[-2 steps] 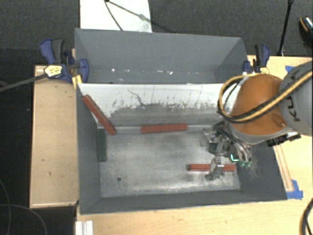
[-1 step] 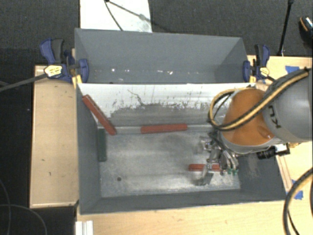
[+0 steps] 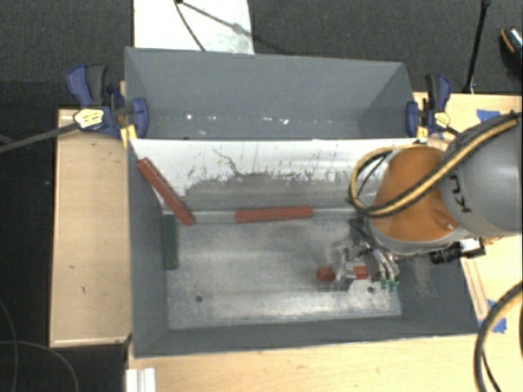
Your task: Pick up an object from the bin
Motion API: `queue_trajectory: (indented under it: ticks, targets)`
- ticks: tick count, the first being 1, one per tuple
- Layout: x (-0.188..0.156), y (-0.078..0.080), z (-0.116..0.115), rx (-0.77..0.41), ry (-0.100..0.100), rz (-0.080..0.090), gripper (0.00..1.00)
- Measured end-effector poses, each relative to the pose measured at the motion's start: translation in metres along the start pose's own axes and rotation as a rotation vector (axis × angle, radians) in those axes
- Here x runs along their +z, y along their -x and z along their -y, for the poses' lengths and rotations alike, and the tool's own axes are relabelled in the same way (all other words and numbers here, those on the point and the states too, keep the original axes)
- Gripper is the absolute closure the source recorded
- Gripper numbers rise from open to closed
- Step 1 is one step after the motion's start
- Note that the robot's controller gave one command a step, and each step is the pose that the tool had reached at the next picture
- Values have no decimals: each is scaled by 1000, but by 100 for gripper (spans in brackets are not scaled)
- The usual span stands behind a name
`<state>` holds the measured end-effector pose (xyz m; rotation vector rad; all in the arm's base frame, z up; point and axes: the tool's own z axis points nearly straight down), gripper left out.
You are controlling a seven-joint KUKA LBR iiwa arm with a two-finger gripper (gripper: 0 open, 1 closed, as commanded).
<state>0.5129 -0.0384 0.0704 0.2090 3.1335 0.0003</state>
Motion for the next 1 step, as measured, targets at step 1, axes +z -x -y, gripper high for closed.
queue_trajectory:
  ticks: [1]
  targets:
    - [-191,11,4,-1,1,10,100]
